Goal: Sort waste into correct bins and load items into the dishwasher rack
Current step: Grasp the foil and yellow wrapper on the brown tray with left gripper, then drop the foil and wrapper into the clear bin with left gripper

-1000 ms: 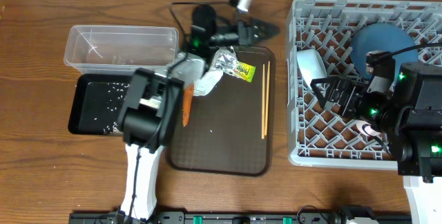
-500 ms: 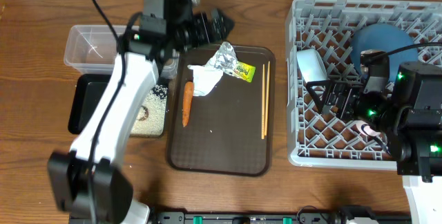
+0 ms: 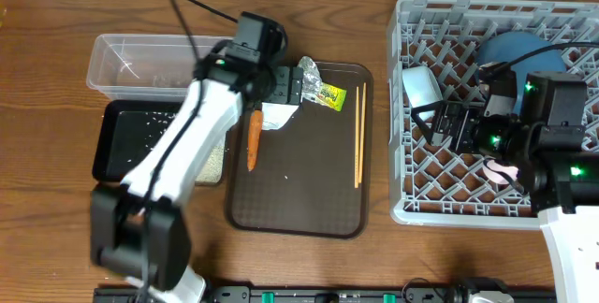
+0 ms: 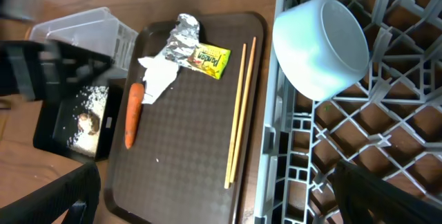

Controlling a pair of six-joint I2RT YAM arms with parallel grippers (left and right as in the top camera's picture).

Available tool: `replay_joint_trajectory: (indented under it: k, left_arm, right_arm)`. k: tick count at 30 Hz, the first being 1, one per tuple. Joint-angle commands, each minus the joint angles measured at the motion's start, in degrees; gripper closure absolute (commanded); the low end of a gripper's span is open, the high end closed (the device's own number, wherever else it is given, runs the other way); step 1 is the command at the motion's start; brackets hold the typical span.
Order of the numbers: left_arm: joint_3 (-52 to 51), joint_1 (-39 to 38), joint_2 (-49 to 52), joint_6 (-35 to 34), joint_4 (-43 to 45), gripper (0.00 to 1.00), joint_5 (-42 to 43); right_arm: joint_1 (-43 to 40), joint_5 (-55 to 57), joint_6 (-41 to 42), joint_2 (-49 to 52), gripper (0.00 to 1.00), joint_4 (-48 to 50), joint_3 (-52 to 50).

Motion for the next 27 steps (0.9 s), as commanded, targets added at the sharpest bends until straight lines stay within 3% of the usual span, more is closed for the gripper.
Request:
replay_joint_trajectory:
  k: [1,10,12,17,20,27]
  left_arm:
    - [-1.01,-0.37,5.95,5.57,2.86,0.06,-2.49]
    - [-1.01,-0.50,16.70,6.36,6.99,0.08,-7.96]
    - [-1.01,-0.50,17.05,6.36,6.99,0.18,-7.69]
    - [-0.98,-0.57,16.13,7.91,5.75,0.75,-7.50]
    - [-0.76,-0.61,13.84,8.09,3.04,0.94,-7.50]
    - [-0.46,-0.61,1.84,7.82,-1.75,0.94,-7.34]
  right_arm:
    - [1.40,0.37,-0.94,0.76,0.01,-0.11,0.83]
    - [1.40,0.59,-0.96,1.31,0.01,-0.63,0.83]
    - [1.40,0.59,-0.96,1.31,0.01,-0.48,0.83]
    - [1.40,0.59,-0.94,1.31,0.01,-0.17,0.83]
    - [1.40,0.59,-0.96,1.31,0.01,-0.17,0.83]
    - [1.40,0.59,-0.96,1.31,0.01,0.42,0.83]
